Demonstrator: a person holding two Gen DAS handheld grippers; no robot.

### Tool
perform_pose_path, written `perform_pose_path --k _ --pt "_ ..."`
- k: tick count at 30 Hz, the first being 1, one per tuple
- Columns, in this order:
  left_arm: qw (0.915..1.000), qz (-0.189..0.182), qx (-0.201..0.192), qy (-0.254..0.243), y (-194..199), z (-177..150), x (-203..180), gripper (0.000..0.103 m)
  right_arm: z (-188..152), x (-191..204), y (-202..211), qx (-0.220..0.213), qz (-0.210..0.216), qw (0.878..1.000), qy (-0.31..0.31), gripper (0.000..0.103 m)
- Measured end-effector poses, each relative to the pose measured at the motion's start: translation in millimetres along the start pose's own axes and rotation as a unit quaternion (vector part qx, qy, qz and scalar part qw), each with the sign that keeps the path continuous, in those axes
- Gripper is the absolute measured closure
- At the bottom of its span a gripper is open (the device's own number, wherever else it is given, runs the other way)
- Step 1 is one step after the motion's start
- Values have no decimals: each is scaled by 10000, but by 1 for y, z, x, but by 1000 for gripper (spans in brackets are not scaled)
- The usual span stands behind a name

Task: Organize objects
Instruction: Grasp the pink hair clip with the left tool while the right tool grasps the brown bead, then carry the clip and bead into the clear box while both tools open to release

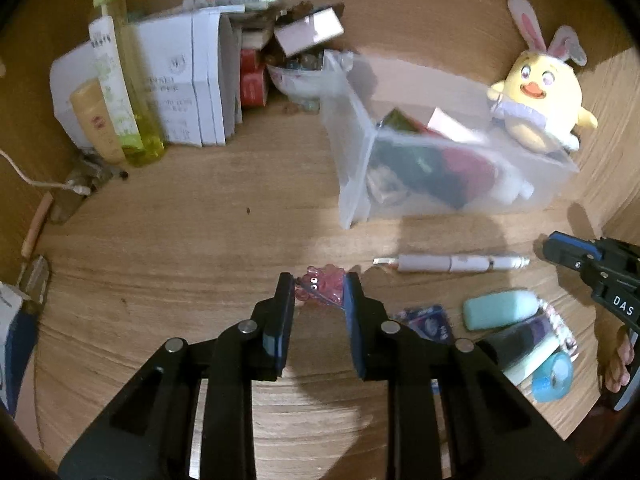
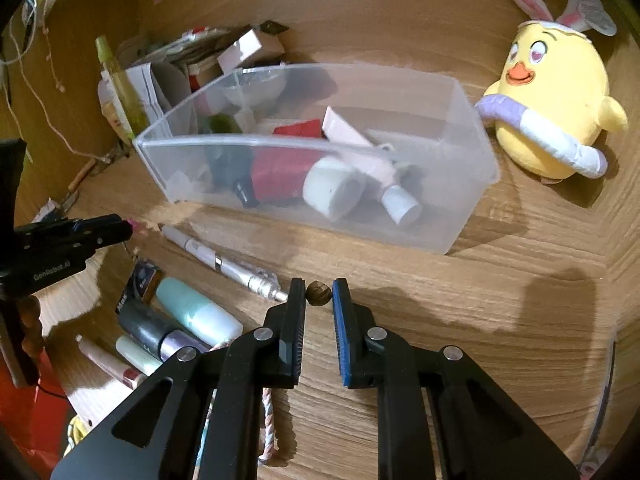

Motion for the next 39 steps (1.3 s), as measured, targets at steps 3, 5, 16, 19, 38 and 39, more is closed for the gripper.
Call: perform_pose_path --k 3,5,16,19,38,39 --pt "9997 -20 -224 -27 14 11 -3 79 5 -2 9 -145 15 9999 -49 91" --pt "9994 -69 -339 -14 21 16 -4 79 10 -2 16 -249 33 9997 -80 91" --pt "9953 -380 -881 -97 56 45 -20 79 34 7 43 -753 133 9970 -105 91" --pt "9945 -435 -947 -135 60 51 -25 79 40 9 48 -862 164 9961 -69 91" --pt "9896 -782 -1162 -332 66 106 -51 79 77 -4 49 -1170 176 9929 -89 90" --pt "9896 -778 -1165 -334 65 108 -51 79 79 -6 49 -1178 168 9929 -95 90"
Point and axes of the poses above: each gripper's, at about its wrist camera, not at the fingertips, and y roughly against the way its jaws point, x to its left, z to its top, the point moved 5 cm from there along -y, roughly the way its jaws point, and after that the axes turned 2 degrees about -y, right-handed, at the moved point
